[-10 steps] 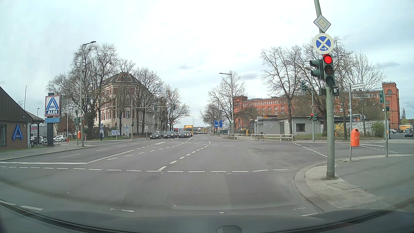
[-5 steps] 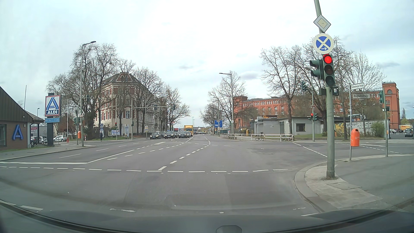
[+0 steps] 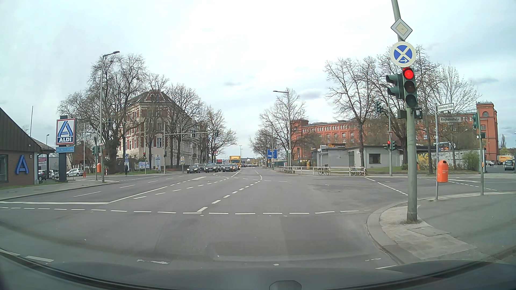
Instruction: Follow the waypoints while adhering to traffic rules and regulations
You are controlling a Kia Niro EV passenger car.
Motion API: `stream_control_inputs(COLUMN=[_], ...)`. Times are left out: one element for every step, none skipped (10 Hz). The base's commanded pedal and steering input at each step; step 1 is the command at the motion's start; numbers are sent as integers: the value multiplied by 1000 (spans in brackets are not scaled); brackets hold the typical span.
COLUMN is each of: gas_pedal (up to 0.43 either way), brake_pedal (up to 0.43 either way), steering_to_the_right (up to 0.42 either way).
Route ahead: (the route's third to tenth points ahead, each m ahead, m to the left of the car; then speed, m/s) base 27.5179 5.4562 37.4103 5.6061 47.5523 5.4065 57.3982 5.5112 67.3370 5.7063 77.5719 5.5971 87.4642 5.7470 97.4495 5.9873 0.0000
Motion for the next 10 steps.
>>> stream_control_inputs(gas_pedal=[0,0,0,0,0,0,0,0,0,0], brake_pedal=[348,348,348,354,348,348,348,348,354,348], steering_to_the_right=[0,-1,-1,-1,0,-1,-1,-1,-1,-1])
